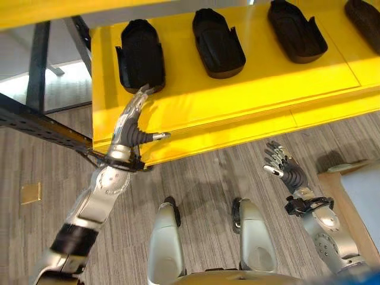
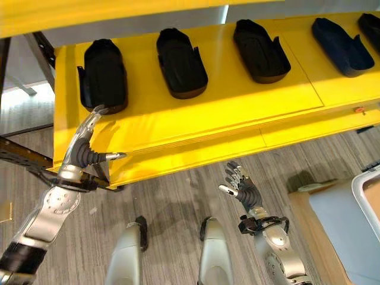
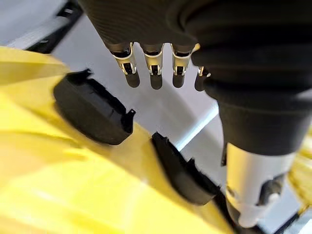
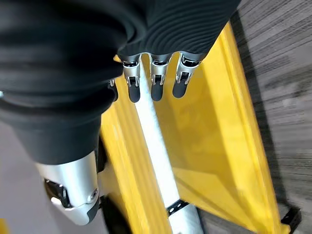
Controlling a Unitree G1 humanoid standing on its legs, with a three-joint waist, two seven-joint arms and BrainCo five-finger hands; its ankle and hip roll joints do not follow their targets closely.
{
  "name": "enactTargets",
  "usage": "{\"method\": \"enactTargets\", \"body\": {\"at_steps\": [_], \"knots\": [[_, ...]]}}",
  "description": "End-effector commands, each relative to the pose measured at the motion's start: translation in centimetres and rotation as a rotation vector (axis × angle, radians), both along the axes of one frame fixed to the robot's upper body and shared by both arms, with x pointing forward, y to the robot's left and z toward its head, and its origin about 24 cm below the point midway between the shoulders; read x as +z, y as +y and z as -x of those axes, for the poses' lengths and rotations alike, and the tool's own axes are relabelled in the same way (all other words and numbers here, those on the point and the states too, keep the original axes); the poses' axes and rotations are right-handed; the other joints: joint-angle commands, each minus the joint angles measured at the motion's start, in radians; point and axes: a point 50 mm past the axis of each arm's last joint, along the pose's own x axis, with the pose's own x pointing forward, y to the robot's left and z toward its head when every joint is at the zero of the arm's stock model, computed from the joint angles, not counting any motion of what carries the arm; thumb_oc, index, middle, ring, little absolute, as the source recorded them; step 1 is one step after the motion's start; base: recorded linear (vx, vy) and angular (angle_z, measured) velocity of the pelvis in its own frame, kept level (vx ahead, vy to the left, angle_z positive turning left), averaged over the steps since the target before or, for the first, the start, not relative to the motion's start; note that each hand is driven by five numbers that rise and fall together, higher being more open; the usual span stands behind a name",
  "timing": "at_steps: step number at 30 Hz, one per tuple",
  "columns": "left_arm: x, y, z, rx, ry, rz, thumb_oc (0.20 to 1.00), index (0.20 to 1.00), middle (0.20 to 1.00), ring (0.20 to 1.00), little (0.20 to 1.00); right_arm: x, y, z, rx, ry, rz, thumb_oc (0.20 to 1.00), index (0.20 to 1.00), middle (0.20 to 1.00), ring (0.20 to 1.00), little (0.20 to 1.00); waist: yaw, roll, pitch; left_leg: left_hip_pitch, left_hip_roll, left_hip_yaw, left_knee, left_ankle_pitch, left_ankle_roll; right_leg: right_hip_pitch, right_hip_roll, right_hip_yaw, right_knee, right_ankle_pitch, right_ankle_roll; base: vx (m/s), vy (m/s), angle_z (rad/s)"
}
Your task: Move parts from the plastic box to the shelf.
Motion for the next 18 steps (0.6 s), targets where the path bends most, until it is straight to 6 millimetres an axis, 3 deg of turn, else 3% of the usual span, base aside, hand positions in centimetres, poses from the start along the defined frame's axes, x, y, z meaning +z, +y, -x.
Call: {"method": "enactTargets", "body": {"at_steps": [1, 5, 9, 15, 16, 17, 18], "knots": [[1.7, -0.4, 0.4, -0.155, -0.057, 0.182, 1.0, 1.0, 1.0, 1.0, 1.0, 2.2, 0.0, -0.4, -0.013, -0.136, -0.012, 1.0, 1.0, 1.0, 1.0, 1.0, -0.014, 0.001, -0.051, 0.026, 0.073, -0.056, -0.086, 0.064, -0.002, 0.119, -0.038, 0.014, -0.114, 0.079, 0.008, 0.02, -0.076, 0.17], [-0.2, -0.4, 1.6, -0.266, 0.063, 0.452, 1.0, 1.0, 1.0, 1.0, 1.0, 2.4, 0.0, -0.6, -0.017, -0.151, 0.001, 1.0, 1.0, 1.0, 1.0, 1.0, -0.005, 0.015, -0.065, 0.087, 0.092, -0.065, -0.172, 0.109, -0.009, 0.162, -0.015, 0.0, -0.15, 0.082, 0.004, 0.03, -0.103, 0.08], [-4.4, -0.9, 2.5, -0.306, 0.25, 0.747, 1.0, 1.0, 1.0, 1.0, 1.0, 2.4, 0.2, -0.5, -0.007, -0.156, 0.005, 1.0, 1.0, 1.0, 1.0, 1.0, 0.001, 0.036, -0.099, 0.177, 0.138, -0.065, -0.336, 0.214, -0.014, 0.21, 0.04, -0.029, -0.197, 0.068, -0.014, 0.03, -0.171, 0.0], [-7.2, -1.8, 3.6, -0.348, 0.383, 0.869, 1.0, 1.0, 1.0, 1.0, 1.0, 3.0, -0.6, -0.2, -0.013, -0.183, 0.055, 1.0, 1.0, 1.0, 1.0, 1.0, 0.007, 0.062, -0.144, 0.238, 0.184, -0.074, -0.487, 0.391, -0.03, 0.27, 0.115, -0.077, -0.294, 0.06, -0.056, -0.01, -0.154, 0.03], [-7.8, -2.0, 3.6, -0.349, 0.407, 0.899, 1.0, 1.0, 1.0, 1.0, 1.0, 2.9, -0.9, -0.1, -0.022, -0.182, 0.074, 1.0, 1.0, 1.0, 1.0, 1.0, 0.009, 0.067, -0.152, 0.236, 0.189, -0.068, -0.514, 0.442, -0.036, 0.289, 0.121, -0.096, -0.329, 0.071, -0.059, -0.04, -0.156, 0.12], [-8.0, -2.1, 3.5, -0.345, 0.415, 0.88, 1.0, 1.0, 1.0, 1.0, 1.0, 2.9, -1.7, 0.1, -0.061, -0.182, 0.093, 1.0, 1.0, 1.0, 1.0, 1.0, -0.003, 0.061, -0.156, 0.225, 0.188, 0.007, -0.509, 0.451, -0.026, 0.311, 0.114, -0.121, -0.365, 0.078, -0.068, -0.06, -0.115, 0.43], [-8.4, -2.0, 3.6, -0.335, 0.423, 0.887, 1.0, 1.0, 1.0, 1.0, 1.0, 2.8, -1.9, 0.1, -0.072, -0.175, 0.102, 1.0, 1.0, 1.0, 1.0, 1.0, -0.005, 0.061, -0.16, 0.231, 0.178, 0.027, -0.507, 0.445, -0.025, 0.319, 0.111, -0.127, -0.391, 0.094, -0.064, -0.05, -0.067, 0.96]]}}
